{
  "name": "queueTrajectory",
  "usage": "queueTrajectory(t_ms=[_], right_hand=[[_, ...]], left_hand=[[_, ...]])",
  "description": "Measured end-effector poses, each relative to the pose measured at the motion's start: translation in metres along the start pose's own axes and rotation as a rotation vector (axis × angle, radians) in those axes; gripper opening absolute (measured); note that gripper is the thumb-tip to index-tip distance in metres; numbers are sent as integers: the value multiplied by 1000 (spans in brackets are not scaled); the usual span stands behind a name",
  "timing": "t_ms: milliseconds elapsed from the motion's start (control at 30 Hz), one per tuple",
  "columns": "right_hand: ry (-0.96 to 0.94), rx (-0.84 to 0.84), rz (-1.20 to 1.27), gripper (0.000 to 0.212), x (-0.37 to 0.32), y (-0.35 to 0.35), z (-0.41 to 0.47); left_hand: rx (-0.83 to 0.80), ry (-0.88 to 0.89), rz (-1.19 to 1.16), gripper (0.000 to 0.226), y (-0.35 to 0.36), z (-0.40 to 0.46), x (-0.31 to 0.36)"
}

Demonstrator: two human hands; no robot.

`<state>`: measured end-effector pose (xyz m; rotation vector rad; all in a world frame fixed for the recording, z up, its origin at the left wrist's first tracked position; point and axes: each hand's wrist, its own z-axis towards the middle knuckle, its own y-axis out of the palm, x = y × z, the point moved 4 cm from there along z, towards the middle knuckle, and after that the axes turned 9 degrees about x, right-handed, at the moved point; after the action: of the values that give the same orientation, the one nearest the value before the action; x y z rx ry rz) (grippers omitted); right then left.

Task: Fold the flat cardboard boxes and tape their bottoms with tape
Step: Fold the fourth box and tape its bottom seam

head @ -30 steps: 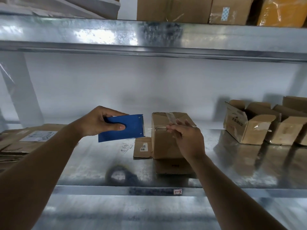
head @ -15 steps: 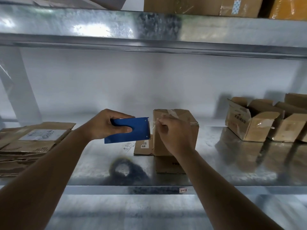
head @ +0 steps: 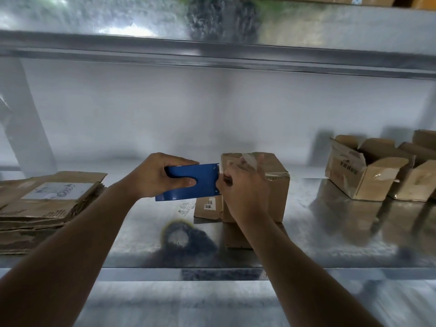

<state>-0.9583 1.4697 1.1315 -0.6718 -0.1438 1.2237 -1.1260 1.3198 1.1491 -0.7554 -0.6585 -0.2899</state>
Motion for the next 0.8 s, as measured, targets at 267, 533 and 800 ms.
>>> queueTrajectory(t_ms=[267,533,800], right_hand=[[-34,-24,84,29,1,1,2],[84,-100,157,21,-1,8,5],[98,-113,204,12,-3,14,3]], left_hand=[[19,68,76,43,1,5,6],[63,175,238,47,0,5,16],[82,181,282,44,-1,-2,20]])
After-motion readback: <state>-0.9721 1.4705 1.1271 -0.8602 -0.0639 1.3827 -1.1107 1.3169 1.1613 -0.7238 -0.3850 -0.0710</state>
